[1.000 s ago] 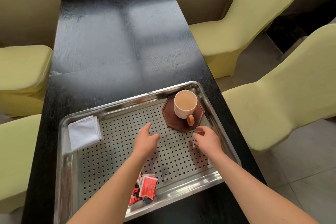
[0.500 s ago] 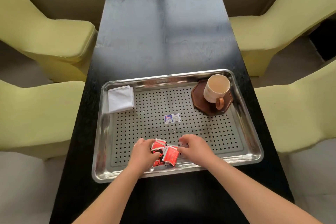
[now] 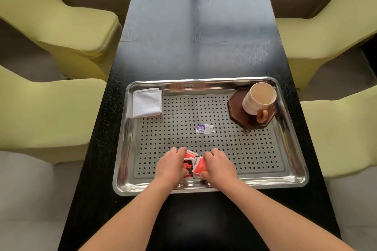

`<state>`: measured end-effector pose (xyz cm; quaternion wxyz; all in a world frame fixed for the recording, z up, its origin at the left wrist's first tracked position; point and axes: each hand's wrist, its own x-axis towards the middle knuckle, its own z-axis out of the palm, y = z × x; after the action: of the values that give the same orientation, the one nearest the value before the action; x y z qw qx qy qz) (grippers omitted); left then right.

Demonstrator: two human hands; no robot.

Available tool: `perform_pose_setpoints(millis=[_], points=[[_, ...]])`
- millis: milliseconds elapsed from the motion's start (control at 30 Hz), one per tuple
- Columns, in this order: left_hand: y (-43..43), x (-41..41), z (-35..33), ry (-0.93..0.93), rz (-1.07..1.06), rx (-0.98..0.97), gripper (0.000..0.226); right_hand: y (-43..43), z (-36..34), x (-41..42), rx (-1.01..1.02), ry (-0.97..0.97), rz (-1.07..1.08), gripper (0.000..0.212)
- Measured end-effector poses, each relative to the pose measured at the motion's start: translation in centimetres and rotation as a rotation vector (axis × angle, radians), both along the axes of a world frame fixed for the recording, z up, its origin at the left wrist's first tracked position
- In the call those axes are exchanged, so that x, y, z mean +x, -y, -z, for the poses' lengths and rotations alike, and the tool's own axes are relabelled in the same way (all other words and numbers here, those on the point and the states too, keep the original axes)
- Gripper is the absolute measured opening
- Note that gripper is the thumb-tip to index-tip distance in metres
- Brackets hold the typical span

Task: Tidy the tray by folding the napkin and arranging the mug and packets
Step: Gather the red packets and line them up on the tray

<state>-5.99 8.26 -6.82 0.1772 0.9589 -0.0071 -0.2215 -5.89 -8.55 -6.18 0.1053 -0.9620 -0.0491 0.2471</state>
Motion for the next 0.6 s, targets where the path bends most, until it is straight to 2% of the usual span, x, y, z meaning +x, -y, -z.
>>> perform_pose_setpoints(millis=[133, 300, 333, 433, 467, 600], points=[[-0.3, 0.0, 0.2, 0.056, -0.034, -0.020, 0.043, 0.7, 0.3, 0.7, 0.019, 0.021, 0.053, 0.045], [-0.8, -0.4, 0.0, 0.067, -0.135, -0.079, 0.008, 1.3, 0.2, 1.1, 0.056, 0.021, 0.073, 0.037], [-0.9, -0.5, 0.0, 0.051, -0.158, -0.105, 0.012, 1.4, 0.1, 1.1, 0.073, 0.022, 0.086, 0.033], [-0.8, -0.4, 0.1, -0.020, -0.124, -0.123, 0.049, 1.7, -0.3, 0.9, 0.137, 0.034, 0.161, 0.024], [-0.7, -0.2, 0.1, -0.030, -0.087, -0.103, 0.053, 1.9, -0.4, 0.9, 0.166, 0.033, 0.204, 0.022], [-0.2, 0.4, 0.1, 0.000, -0.007, -0.032, 0.046, 2.6, -0.7, 0.7, 0.217, -0.003, 0.303, 0.020]])
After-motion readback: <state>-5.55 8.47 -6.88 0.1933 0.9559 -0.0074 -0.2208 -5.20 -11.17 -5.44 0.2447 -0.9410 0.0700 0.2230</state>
